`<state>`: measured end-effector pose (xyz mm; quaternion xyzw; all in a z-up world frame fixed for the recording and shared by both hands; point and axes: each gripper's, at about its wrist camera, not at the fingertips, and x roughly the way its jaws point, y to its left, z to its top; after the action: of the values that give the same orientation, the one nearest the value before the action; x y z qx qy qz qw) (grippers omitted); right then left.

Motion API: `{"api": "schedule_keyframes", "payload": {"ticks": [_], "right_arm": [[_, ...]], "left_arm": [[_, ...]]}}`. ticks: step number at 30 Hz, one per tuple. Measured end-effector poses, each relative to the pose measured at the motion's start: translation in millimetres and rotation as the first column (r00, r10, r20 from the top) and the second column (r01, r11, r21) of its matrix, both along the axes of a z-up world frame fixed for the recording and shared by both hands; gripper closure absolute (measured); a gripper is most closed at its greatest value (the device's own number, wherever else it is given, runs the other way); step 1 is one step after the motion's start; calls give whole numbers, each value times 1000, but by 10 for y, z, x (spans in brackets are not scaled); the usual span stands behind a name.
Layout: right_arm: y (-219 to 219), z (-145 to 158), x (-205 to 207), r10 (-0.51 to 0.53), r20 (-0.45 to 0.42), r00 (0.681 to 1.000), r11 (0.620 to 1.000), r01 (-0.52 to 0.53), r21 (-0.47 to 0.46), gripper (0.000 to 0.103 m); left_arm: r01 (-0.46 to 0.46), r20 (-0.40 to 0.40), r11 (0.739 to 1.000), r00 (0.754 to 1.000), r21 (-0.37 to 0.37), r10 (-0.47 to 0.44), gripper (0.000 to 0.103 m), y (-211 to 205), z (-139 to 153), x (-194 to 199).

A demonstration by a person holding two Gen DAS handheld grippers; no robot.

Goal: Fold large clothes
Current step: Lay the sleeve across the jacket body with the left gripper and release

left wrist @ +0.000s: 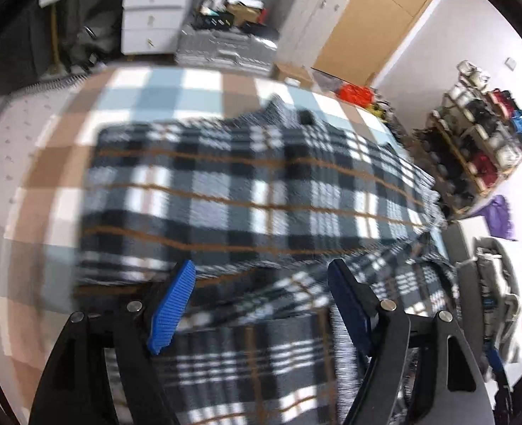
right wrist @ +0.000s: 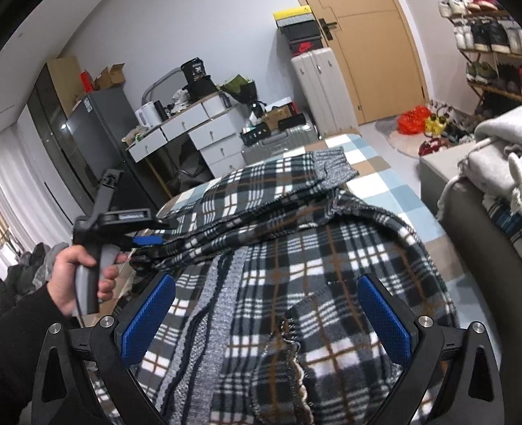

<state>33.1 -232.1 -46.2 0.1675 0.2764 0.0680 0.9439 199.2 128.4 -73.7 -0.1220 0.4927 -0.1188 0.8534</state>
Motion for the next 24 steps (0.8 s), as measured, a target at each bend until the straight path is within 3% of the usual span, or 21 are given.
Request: {"api": "schedule_keyframes", "payload": {"ticks": [2, 4, 8, 10, 13, 17, 20, 24], "right_arm": [[42, -6, 19, 16, -6, 1000, 1000, -17, -12, 0], [99, 3, 26, 25, -3, 1000, 999, -25, -47, 0], [135, -1, 53, 27, -2, 1000, 998, -27, -54, 0], [122, -24, 66, 25, -15, 1000, 999, -25, -35, 0], [108, -61, 84, 16, -34, 999, 999, -18, -37, 0], [126, 47, 213, -18, -54, 998, 998, 15, -66, 0], [298, 320, 595, 30, -84, 996, 989, -42, -140, 0], [609, 740, 1440, 80, -125, 989, 971, -106, -214, 0]], "left_arm": [[-22, 38, 999, 999, 38, 21, 30, 47, 51, 6], [-3, 56, 1000, 998, 16, 2, 30, 72, 5, 26], [-6, -22, 1000, 1000, 20, 7, 30, 37, -312, 95], [-33, -63, 999, 998, -31, 31, 30, 92, -508, 113], [-33, 5, 997, 999, -72, 34, 30, 160, -609, 54], [-34, 35, 981, 999, -189, 41, 30, 315, -668, -11], [-63, -2, 953, 998, -296, 65, 30, 454, -728, 22], [-41, 1, 941, 999, -335, 44, 30, 503, -724, 36]]}}
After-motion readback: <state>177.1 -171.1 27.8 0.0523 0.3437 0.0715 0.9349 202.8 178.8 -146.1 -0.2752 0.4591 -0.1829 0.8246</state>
